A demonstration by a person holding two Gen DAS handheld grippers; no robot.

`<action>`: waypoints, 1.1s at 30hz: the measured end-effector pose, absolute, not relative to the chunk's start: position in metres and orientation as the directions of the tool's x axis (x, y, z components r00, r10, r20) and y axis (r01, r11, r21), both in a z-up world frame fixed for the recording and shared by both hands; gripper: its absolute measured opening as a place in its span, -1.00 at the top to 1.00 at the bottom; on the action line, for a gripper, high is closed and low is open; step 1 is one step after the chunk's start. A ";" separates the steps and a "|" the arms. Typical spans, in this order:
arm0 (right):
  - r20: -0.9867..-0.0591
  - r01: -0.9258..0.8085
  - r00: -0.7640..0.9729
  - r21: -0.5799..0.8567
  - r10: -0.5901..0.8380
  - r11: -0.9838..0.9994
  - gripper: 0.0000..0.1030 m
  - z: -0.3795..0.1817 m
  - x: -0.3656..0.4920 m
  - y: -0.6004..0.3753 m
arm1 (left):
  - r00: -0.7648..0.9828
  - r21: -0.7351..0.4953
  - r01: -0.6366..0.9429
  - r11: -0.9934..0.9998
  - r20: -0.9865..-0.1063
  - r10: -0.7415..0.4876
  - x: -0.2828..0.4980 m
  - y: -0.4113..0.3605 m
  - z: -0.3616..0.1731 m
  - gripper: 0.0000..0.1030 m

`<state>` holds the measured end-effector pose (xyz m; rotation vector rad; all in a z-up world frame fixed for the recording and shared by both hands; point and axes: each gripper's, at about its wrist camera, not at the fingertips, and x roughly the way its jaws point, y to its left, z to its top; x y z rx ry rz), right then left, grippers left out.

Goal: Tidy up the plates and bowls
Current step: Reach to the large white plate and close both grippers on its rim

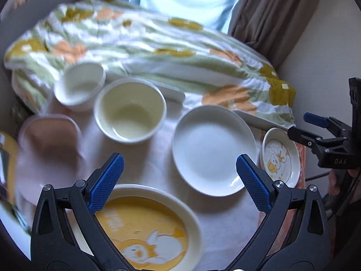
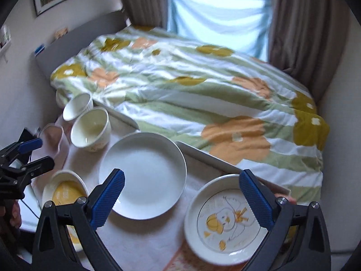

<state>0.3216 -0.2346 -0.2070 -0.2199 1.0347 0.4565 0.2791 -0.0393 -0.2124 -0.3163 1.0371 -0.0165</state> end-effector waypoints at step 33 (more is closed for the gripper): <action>-0.924 -0.634 0.062 0.255 0.377 0.730 0.69 -0.331 0.373 -0.229 | 0.294 -0.148 -0.189 0.971 -0.952 -0.088 0.315 -0.082 -0.316 0.43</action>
